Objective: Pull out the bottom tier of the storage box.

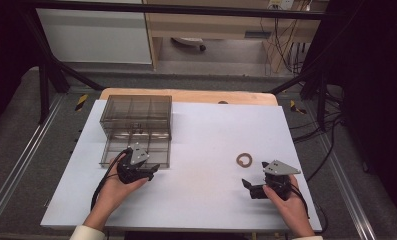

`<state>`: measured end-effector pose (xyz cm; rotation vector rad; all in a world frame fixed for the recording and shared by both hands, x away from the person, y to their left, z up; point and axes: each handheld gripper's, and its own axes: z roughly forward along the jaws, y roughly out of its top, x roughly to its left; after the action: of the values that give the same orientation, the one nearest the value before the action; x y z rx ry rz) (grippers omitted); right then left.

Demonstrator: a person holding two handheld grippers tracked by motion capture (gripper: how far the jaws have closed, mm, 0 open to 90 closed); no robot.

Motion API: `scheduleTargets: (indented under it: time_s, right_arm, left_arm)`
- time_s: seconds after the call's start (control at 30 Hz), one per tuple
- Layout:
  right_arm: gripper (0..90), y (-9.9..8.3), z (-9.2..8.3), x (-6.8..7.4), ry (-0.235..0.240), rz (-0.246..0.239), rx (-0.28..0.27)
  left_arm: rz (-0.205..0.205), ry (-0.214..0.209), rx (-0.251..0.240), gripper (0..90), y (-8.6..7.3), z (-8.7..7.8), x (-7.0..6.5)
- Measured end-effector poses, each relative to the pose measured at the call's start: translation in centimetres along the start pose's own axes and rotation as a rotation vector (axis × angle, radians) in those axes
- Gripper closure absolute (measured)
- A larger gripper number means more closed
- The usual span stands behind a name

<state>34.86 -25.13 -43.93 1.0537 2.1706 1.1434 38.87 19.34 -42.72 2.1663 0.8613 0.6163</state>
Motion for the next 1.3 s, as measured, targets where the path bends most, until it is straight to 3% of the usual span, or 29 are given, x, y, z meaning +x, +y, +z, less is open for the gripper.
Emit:
scheduleTargets:
  time_s: [0.07, 0.17, 0.3, 0.47, 0.73, 0.87, 0.97, 1.13, 1.3]
  right_arm:
    - [5.2, 0.0, -0.1, 0.0, 0.002, 0.014, -0.005]
    - [4.9, 0.2, -0.2, 0.0, -0.007, 0.028, -0.016]
    - [4.7, 0.2, -0.3, -0.1, -0.011, 0.034, -0.022]
    - [4.3, 0.0, -0.3, -0.3, -0.006, 0.050, -0.024]
    - [6.6, 0.2, -0.1, 0.0, 0.020, 0.035, 0.006]
    - [7.9, 0.3, -0.3, 0.1, 0.026, 0.050, 0.011]
    - [7.2, 0.6, -0.6, 0.0, 0.055, 0.078, 0.012]
    - [5.0, 0.9, -0.7, 0.0, 0.030, 0.097, 0.015]
    - [4.9, 1.1, -0.6, -0.1, -0.005, 0.111, 0.011]
  left_arm:
    - [-0.048, 0.014, -0.028, 32.8, -0.4, -0.5, 0.0]
    - [-0.076, 0.032, -0.041, 29.3, -0.8, -1.3, -0.2]
    - [-0.150, 0.071, -0.097, 23.8, -1.8, -3.1, -0.4]
    - [-0.185, 0.131, -0.129, 15.8, -2.8, -4.7, -0.3]
    - [-0.211, 0.151, -0.182, 13.0, -4.1, -6.4, 0.0]
    - [-0.243, 0.203, -0.179, 4.8, -4.4, -6.8, 0.4]
    - [-0.265, 0.238, -0.171, 5.1, -4.9, -7.2, 0.4]
    - [-0.273, 0.246, -0.180, 4.5, -5.4, -7.8, 0.4]
    - [-0.307, 0.265, -0.182, 4.6, -5.7, -7.8, 1.1]
